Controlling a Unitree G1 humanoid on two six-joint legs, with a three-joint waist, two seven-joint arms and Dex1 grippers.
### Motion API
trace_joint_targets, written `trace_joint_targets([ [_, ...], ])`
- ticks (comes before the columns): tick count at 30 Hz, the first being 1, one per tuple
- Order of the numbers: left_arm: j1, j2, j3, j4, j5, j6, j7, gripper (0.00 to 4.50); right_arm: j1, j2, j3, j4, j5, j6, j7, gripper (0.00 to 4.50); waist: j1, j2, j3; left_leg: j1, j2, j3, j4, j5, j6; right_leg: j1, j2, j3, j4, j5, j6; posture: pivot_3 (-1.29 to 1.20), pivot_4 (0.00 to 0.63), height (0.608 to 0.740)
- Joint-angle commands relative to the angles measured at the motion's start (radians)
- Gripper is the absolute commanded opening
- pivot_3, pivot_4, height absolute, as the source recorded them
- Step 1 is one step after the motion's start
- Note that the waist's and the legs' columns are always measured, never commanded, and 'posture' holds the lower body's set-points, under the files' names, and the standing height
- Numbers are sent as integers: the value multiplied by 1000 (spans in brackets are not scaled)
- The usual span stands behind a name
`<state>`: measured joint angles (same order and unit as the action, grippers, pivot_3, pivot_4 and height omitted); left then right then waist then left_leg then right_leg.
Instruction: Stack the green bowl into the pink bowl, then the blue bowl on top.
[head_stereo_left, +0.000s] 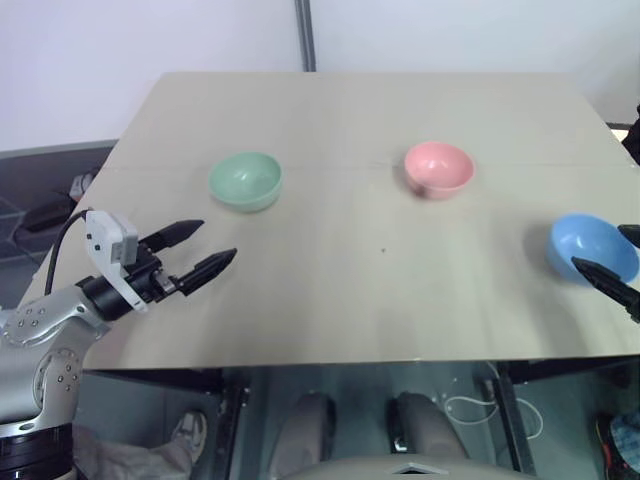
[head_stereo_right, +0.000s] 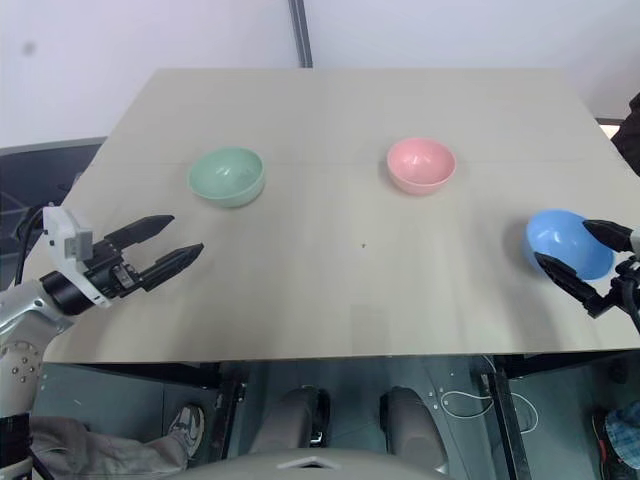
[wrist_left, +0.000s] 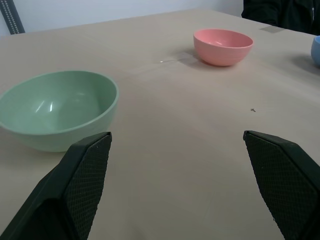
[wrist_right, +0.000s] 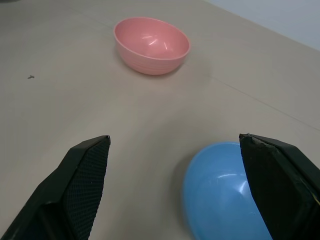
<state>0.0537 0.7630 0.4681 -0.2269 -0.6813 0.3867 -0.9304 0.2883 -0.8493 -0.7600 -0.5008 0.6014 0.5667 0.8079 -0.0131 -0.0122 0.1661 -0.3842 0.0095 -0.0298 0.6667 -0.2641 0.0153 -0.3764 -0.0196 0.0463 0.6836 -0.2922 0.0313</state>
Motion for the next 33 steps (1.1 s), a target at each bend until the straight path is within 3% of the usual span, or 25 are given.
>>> trace_joint_targets([
  [1, -29, -7, 1, -42, -14, -2, 17, 4455, -30, -6, 10, -23, 6, 6, -22, 4500, 0, 0, 0, 0, 0, 0, 0, 0, 0, 0, 0, 0, 0, 0, 0, 0, 150, 740],
  [13, -150, -58, -91, -55, -19, -2, 34, 4455, -96, -7, 152, 4, -75, 88, -153, 4500, 1, 0, 0, -7, 0, -3, 0, 0, 0, -3, 0, -3, -4, 1, 0, 0, 150, 740],
  [19, -170, -70, -160, -130, -91, -28, -111, 4455, -172, 24, 267, 128, -160, 106, -239, 4500, 1, 0, 0, -8, -1, -4, 0, 0, 0, -4, -1, -3, -4, 1, 0, 0, 150, 740],
  [23, -219, -83, -171, -122, -98, -24, -107, 4455, -223, 40, 328, 150, -206, 35, -240, 4500, 1, 1, 0, -8, -1, -4, 0, 0, 0, -4, 0, -4, -4, 1, 0, 0, 150, 740],
  [28, -261, -122, -207, -91, 14, 3, 79, 4455, -453, 104, 512, 219, -251, -73, -208, 4500, -18, 1, 0, -6, -1, -2, 1, 0, 0, -4, 2, -3, -4, 1, 1, 0, 150, 740],
  [33, -251, -170, -213, -122, 9, 1, 135, 4455, -722, 199, 759, 533, -407, -289, -123, 4500, -22, 0, 1, -8, -1, -4, 1, 0, 0, -5, 1, -4, -3, 1, 1, 0, 150, 740],
])
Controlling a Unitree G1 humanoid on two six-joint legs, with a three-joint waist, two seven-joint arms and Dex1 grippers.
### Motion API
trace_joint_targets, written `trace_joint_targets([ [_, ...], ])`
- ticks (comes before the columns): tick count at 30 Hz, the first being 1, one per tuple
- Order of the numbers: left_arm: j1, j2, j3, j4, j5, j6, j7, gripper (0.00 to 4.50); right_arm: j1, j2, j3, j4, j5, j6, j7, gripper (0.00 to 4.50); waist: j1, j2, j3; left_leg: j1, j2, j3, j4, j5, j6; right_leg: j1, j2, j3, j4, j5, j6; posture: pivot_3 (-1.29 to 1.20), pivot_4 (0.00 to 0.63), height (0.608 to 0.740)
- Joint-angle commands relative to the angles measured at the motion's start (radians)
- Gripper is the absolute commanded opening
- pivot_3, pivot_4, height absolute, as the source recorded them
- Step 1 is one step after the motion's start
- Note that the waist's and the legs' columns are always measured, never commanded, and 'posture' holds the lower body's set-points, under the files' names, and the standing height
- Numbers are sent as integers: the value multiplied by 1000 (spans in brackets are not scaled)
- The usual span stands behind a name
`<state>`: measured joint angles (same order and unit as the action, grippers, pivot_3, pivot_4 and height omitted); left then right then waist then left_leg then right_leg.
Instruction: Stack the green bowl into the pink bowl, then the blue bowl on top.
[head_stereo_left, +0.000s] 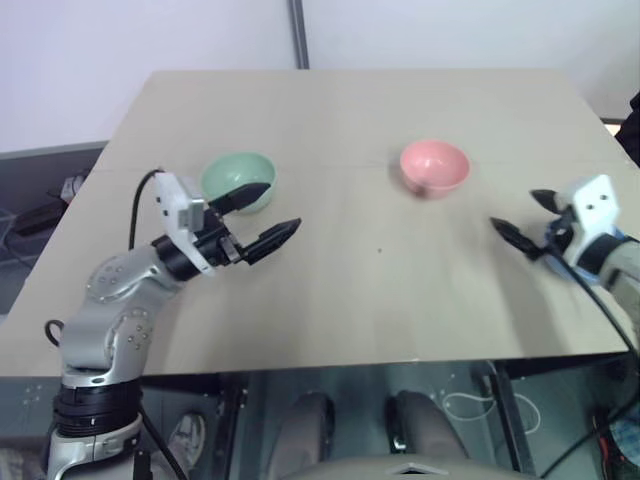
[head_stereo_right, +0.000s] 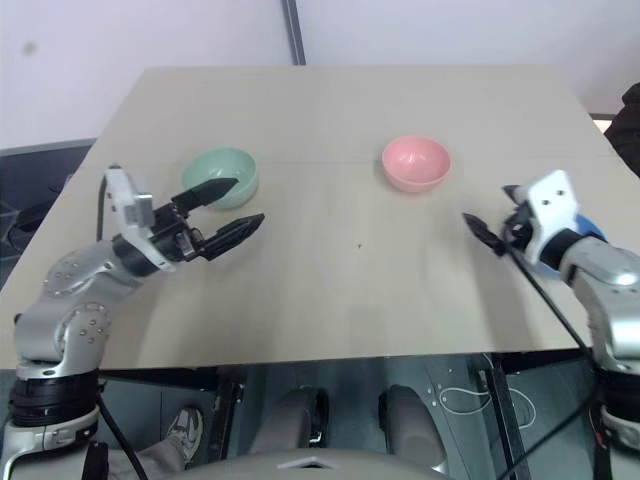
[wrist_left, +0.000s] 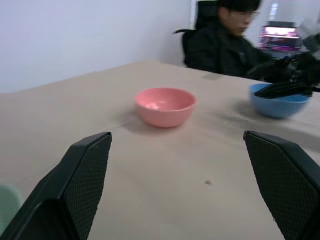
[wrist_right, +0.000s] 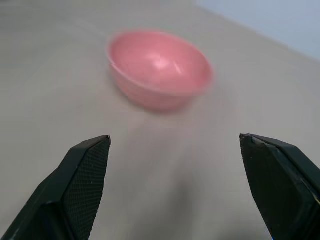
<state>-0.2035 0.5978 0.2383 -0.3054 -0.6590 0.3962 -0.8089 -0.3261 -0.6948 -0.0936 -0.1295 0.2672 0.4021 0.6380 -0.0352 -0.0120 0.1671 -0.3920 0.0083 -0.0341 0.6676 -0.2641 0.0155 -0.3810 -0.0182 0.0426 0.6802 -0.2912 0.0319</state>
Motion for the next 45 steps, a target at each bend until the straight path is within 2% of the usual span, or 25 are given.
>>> trace_joint_targets([
  [1, 17, -3, 17, -50, -12, -20, 1, 4455, -160, 63, 130, 243, -105, -177, 65, 4500, -2, 0, 0, -1, 0, 0, 0, 0, 0, 0, -1, 0, 0, 0, 0, 0, 150, 740],
  [7, 87, 23, 56, -95, -56, -28, -55, 4455, -465, 146, 266, 727, -272, -420, 103, 4500, 0, 0, 1, -8, -2, 1, -1, 2, -4, -8, -4, 0, 0, 0, 0, 0, 150, 740],
  [11, 129, 17, 79, -130, -60, -37, -36, 4455, -596, 169, 321, 949, -367, -547, 99, 4500, -1, 0, 1, -8, -2, 1, -1, 2, -4, -9, -5, 0, 0, 0, 0, 0, 150, 740],
  [14, 167, 12, 92, -162, -62, -42, -20, 4500, -648, 186, 317, 1037, -377, -594, 122, 3683, -1, 0, 1, -9, -2, 1, -1, 2, -4, -9, -5, 0, 0, 0, 0, 0, 150, 740],
  [17, 187, 7, 98, -181, -64, -43, -6, 4500, -670, 185, 329, 1087, -413, -654, 128, 2114, 0, 0, 1, -9, -2, 1, -1, 2, -4, -9, -6, 0, 0, 0, 0, 0, 150, 740],
  [18, 192, 6, 99, -182, -62, -45, -4, 4500, -676, 184, 334, 1097, -424, -674, 128, 1887, -1, 0, 1, -9, -2, 1, -1, 2, -3, -9, -6, 0, 0, 0, 0, 0, 150, 740],
  [19, 196, 5, 99, -184, -62, -47, -3, 4500, -680, 184, 336, 1104, -433, -692, 126, 1465, -3, 0, 1, -9, -2, 1, -1, 0, -1, -9, -6, 0, 1, 0, 0, 0, 150, 740],
  [20, 198, 4, 99, -185, -61, -48, -2, 4500, -685, 184, 339, 1104, -444, -710, 121, 854, -4, 0, 1, -8, -2, 1, -1, 0, -1, -9, -6, 0, 1, 0, 0, 0, 150, 740],
  [22, 203, 3, 94, -182, -51, -56, -1, 4500, -688, 179, 352, 1079, -472, -756, 111, 100, -4, 1, 1, -8, -2, 1, -1, 0, -1, -9, -6, 0, 2, 0, -1, 0, 150, 740],
  [23, 206, 6, 88, -176, -38, -65, -4, 4500, -681, 168, 361, 1036, -484, -788, 123, 12, -5, 1, 1, -8, -2, 1, -1, 0, -1, -9, -6, 0, 2, 0, -1, 0, 150, 740],
  [26, 211, 12, 79, -160, -17, -78, -10, 4500, -619, 141, 366, 841, -446, -764, 245, 12, -5, 1, 1, -9, -2, 2, -1, 0, -1, -12, -5, 1, 4, 0, -1, 0, 150, 740],
  [29, 202, 16, 82, -129, 0, -83, -5, 4500, -487, 84, 369, 499, -361, -601, 406, 12, -1, 1, 1, -10, -2, 1, -1, 0, 0, -13, -6, 0, 5, 0, -1, 0, 150, 740],
  [32, 166, 19, 88, -88, 30, -73, 38, 4500, -372, 31, 371, 241, -325, -432, 483, 12, 12, 1, 1, -11, -2, -1, -1, 0, 0, -13, -6, -1, 4, 0, -1, 0, 150, 740],
  [36, 126, 29, 75, -34, 83, -95, 48, 4500, -283, -5, 406, 114, -348, -305, 525, 12, 21, 1, 1, -11, -3, 0, 1, 0, 0, -13, -7, -1, 7, 0, -1, 0, 150, 740],
  [37, 119, 29, 72, -28, 87, -97, 45, 4500, -275, -12, 415, 110, -361, -298, 529, 855, 21, 1, 1, -10, -3, 0, 1, 0, 0, -13, -7, -1, 8, 0, -1, 0, 150, 740],
  [39, 104, 33, 69, -18, 98, -99, 45, 4500, -270, -14, 418, 93, -353, -261, 537, 1598, 21, 1, 1, -9, -3, 0, 1, 0, 0, -13, -7, -1, 8, 0, -1, 0, 150, 740],
  [41, 87, 39, 70, -11, 110, -100, 51, 4500, -281, 6, 395, 65, -340, -225, 503, 2701, 20, 1, 1, -9, -3, 0, 1, 0, 0, -13, -7, -1, 9, 0, -1, 0, 150, 740],
  [43, 76, 56, 54, -14, 199, -110, 103, 4500, -283, 8, 356, 5, -310, -162, 485, 3563, 20, 1, 1, -9, -3, 0, 1, 0, 0, -13, -6, -1, 10, 0, -1, 0, 150, 740],
  [45, 75, 85, 27, -19, 308, -127, 149, 4500, -271, 2, 307, -84, -235, -60, 493, 3563, 21, 1, 1, -10, -3, 0, 1, 0, 0, -14, -6, -1, 10, 0, -1, 0, 150, 740],
])
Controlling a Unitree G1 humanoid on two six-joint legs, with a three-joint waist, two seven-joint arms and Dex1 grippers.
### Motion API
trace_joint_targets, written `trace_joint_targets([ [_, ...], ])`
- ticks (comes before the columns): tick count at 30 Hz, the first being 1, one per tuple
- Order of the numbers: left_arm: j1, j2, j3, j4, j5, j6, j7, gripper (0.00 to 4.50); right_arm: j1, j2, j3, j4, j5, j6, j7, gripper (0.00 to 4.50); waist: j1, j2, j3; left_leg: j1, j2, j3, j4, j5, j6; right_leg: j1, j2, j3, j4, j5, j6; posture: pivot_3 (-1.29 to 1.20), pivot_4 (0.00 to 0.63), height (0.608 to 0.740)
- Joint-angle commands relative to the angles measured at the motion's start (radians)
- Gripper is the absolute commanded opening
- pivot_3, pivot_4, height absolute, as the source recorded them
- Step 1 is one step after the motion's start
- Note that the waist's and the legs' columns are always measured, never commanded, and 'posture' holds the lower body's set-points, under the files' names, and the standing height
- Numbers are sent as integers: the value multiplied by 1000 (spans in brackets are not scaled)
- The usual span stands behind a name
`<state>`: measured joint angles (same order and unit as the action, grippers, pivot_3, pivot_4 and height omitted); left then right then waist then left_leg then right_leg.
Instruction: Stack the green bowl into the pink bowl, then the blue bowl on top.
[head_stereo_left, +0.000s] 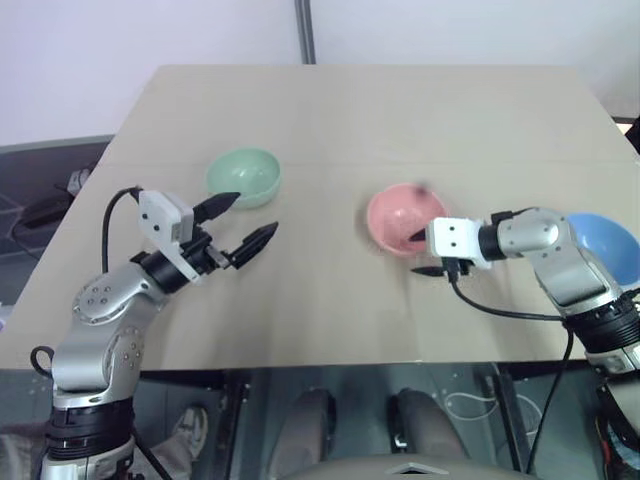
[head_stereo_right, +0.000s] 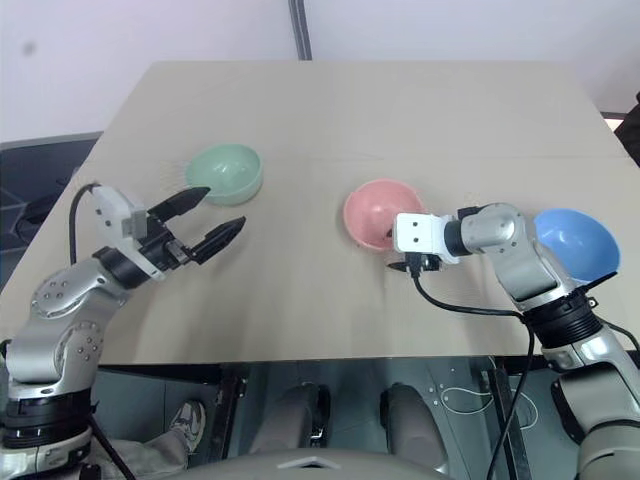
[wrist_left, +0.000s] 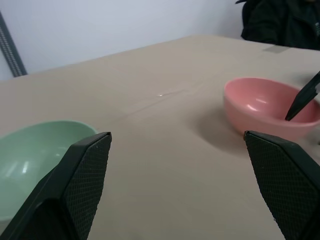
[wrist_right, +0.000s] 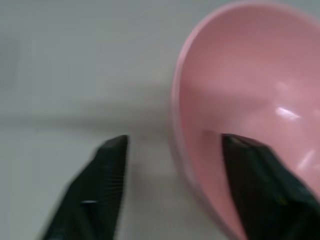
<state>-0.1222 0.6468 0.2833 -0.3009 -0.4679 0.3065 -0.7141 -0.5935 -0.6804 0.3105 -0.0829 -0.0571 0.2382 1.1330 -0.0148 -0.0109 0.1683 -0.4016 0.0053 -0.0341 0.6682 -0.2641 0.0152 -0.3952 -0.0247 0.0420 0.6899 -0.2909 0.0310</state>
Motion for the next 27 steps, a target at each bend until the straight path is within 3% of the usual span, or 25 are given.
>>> trace_joint_targets([
  [1, -5, 57, -32, -28, 150, -31, 61, 4500, 2, -14, -127, -180, 135, 168, -2, 3563, 1, 0, 0, 0, 0, 0, 0, 0, 0, 0, 0, 0, 0, 0, 0, 0, 150, 740],
  [3, -24, 99, -48, -28, 179, -5, 53, 4500, 14, -7, -201, -267, 208, 256, -33, 3563, 2, 0, 0, -1, 0, 0, 0, 0, 0, 0, 0, 0, -1, 0, 0, 0, 150, 740],
  [9, -180, 267, -222, 121, 480, -36, 71, 4500, 158, 47, -412, -490, 379, 425, -195, 3563, 12, -3, 1, -2, -1, -3, 0, 0, 0, 1, -1, -3, -1, 0, 0, 0, 150, 740],
  [18, -493, 215, -507, 501, 755, -203, 49, 4500, 368, 53, -482, -630, 389, 464, -385, 3563, 4, -3, 1, -2, -3, 0, 0, 0, 0, -1, 2, -5, 0, 0, 0, 0, 150, 740],
  [22, -571, 174, -560, 654, 774, -300, -3, 3241, 428, 23, -524, -661, 398, 463, -412, 3614, -1, -3, 1, -3, -2, 1, 1, 0, 1, -1, 6, -3, 0, 0, 0, 0, 150, 740],
  [23, -583, 168, -565, 679, 777, -316, -9, 2629, 438, 18, -532, -665, 401, 463, -419, 3614, -2, -4, 1, -3, -2, 1, 1, 0, 1, -2, 6, -3, 0, 0, 0, 0, 150, 740],
  [27, -648, 132, -586, 806, 794, -393, -13, 924, 495, -3, -595, -684, 410, 462, -441, 3614, 3, -4, 2, -3, -1, 0, 2, 0, 1, -2, 6, -4, 1, 0, 0, 0, 150, 740],
])
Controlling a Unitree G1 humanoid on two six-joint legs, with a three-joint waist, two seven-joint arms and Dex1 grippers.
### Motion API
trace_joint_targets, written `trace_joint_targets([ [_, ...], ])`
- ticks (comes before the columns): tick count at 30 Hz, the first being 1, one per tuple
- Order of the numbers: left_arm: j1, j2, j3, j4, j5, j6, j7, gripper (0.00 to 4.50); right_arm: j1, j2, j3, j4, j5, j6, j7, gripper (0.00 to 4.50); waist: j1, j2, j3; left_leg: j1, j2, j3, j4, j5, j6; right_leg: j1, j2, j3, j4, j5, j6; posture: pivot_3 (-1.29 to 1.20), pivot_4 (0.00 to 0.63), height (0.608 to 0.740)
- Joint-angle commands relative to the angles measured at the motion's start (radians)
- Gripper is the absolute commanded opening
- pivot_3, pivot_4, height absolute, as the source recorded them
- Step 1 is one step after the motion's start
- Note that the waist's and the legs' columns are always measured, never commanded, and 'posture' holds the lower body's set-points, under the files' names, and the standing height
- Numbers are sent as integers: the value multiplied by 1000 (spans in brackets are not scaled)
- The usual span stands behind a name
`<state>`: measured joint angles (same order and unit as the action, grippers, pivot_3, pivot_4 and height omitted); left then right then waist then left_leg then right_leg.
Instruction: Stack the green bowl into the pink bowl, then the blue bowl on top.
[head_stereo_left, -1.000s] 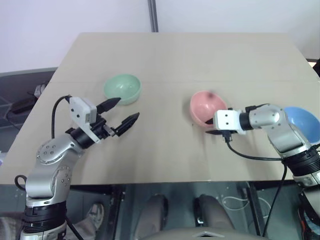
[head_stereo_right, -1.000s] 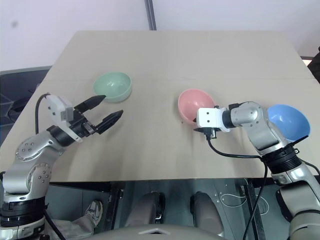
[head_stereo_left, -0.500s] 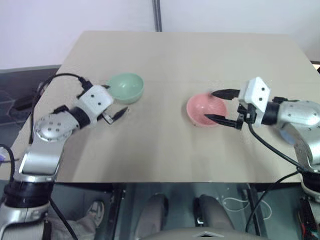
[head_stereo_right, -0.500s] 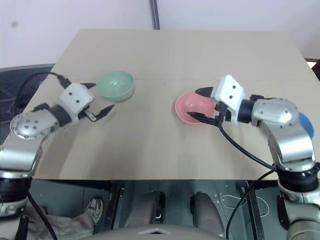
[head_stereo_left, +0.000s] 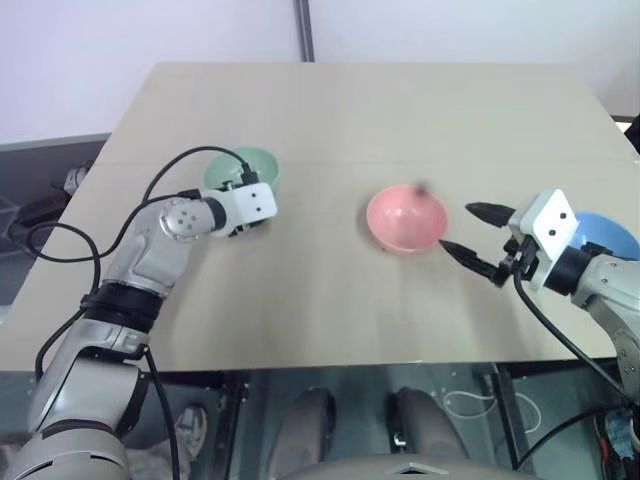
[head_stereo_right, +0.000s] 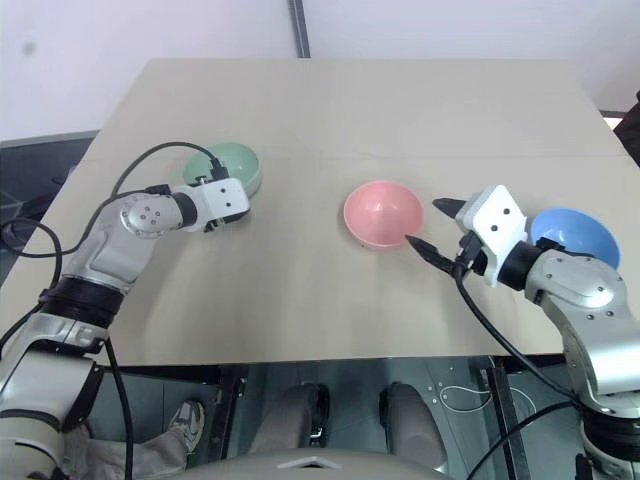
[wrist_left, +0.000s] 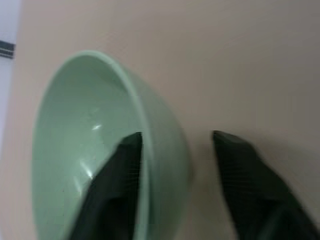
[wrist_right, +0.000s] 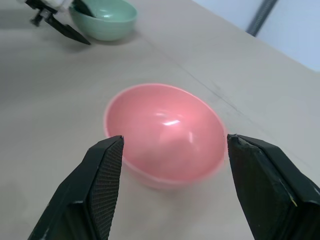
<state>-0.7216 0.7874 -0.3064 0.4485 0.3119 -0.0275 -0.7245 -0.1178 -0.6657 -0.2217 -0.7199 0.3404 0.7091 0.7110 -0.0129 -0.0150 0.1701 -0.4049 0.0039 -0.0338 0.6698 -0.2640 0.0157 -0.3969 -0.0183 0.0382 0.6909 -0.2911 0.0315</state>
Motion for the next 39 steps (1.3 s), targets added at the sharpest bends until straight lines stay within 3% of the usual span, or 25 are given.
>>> trace_joint_targets([
  [1, -62, -18, 0, 82, 15, -83, -5, 523, 30, -22, -74, -50, 15, -8, -24, 3614, 3, 0, 0, 0, 0, 0, 0, 0, 0, 0, 0, 0, 0, 0, 0, 0, 150, 740],
  [2, -75, -31, 4, 96, -2, -119, -15, 33, 42, -26, -89, -55, 17, -8, -28, 3614, 2, 0, 0, 0, 0, 0, 1, 0, 0, 0, 0, 0, 1, 0, 0, 0, 150, 740],
  [5, -106, -80, 26, 81, -85, -299, -53, 33, 80, -40, -126, -79, 23, -4, -42, 3614, 6, 0, 0, -2, -1, -1, 3, 0, 0, 0, -1, -1, 1, 0, 0, 0, 150, 740],
  [11, -195, -241, 4, -139, -378, -272, -387, 33, 191, -20, -240, -173, 63, 43, -91, 3614, 19, -1, 1, -12, 0, -4, 11, 0, -1, -6, -1, -1, 3, 0, 0, 0, 150, 740],
  [15, -297, -369, -55, -45, -400, -344, -521, 33, 305, -16, -308, -238, 53, 68, -113, 3614, 25, 0, 0, -10, -1, -3, 13, 0, 0, -4, 1, -3, 4, 0, 0, 0, 150, 740],
  [18, -345, -409, -108, 57, -370, -429, -628, 33, 359, 2, -351, -296, 68, 92, -139, 3614, 13, 0, 0, -8, -1, -1, 14, 0, 1, -3, 2, -1, 5, 0, 1, 0, 150, 740],
  [19, -356, -413, -120, 88, -360, -456, -655, 840, 373, 6, -363, -313, 72, 97, -146, 3614, 6, 0, 0, -7, -1, -2, 14, 0, 1, -3, 2, -1, 5, 0, 1, 0, 150, 740],
  [27, -417, -422, -114, 265, -249, -611, -604, 4466, 441, 2, -376, -327, 98, 59, -215, 3614, -2, 0, 0, -7, 0, -2, 14, 0, 1, -3, 5, 0, 6, 0, 1, 0, 150, 740],
  [33, -315, -364, 29, 4, -472, -319, -628, 4466, 443, -31, -332, -239, 22, 91, -248, 3614, -2, 0, 0, -9, 0, -2, 15, -1, 2, -3, 2, -1, 5, 0, 1, 0, 150, 740],
  [37, -152, -264, 120, -241, -569, -54, -563, 4466, 429, -66, -291, -112, -53, 41, -247, 3614, -12, 2, -1, -7, 1, -1, 14, -1, 2, -3, 3, 2, 5, 0, 1, 0, 150, 740],
  [39, -47, -256, 188, -362, -686, 46, -531, 4466, 408, -86, -268, -29, -88, 5, -240, 3614, -11, 3, -2, -7, 2, -2, 14, -1, 2, -3, 3, 1, 6, 0, 1, 0, 150, 740],
])
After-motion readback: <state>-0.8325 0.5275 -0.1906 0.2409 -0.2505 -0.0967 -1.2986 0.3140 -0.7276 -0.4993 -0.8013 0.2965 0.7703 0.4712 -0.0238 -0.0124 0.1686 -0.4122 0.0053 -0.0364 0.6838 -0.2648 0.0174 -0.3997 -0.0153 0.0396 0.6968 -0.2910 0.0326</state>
